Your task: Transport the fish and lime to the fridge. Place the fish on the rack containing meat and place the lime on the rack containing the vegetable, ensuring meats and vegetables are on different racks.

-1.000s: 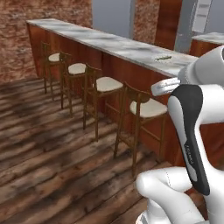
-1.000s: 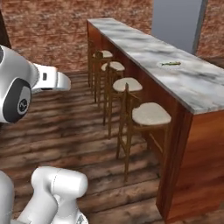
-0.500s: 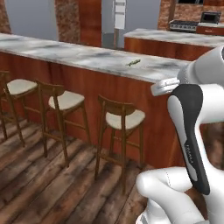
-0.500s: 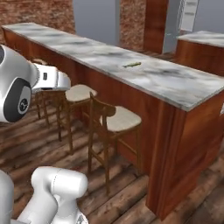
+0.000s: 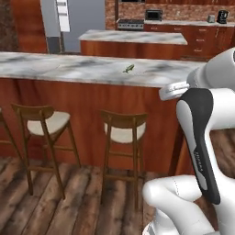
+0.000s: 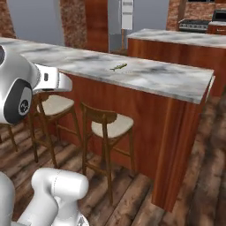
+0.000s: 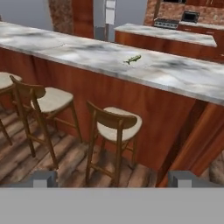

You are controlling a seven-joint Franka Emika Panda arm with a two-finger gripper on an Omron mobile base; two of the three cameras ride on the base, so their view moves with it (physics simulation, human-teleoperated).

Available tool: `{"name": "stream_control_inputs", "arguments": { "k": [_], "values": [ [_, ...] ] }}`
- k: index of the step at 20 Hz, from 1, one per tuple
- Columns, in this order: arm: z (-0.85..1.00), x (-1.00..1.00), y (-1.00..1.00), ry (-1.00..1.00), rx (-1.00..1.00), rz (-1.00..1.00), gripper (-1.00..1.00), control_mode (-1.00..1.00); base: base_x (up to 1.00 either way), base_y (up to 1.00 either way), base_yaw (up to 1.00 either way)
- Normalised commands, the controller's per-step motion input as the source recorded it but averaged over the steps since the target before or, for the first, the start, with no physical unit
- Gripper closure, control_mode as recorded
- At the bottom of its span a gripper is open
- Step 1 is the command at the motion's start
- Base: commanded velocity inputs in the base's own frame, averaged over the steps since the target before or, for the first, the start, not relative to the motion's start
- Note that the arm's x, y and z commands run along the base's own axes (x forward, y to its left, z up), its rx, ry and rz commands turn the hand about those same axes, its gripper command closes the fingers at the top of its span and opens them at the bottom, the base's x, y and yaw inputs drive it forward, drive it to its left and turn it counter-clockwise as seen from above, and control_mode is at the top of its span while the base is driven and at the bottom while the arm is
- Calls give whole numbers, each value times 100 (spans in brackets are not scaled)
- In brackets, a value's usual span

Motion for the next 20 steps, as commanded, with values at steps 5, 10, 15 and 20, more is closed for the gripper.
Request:
{"name": "stream_control_inputs", "arguments": {
  "k": [5,10,15,20],
  "values": [
    [0,0,0,0,0,0,-100,100,0,100,-45],
    [0,0,0,0,0,0,-100,100,20,88,-40],
    [0,0,0,0,0,0,-100,100,41,55,-24],
    [0,0,0,0,0,0,-100,100,69,-2,-4]
  ]
}}
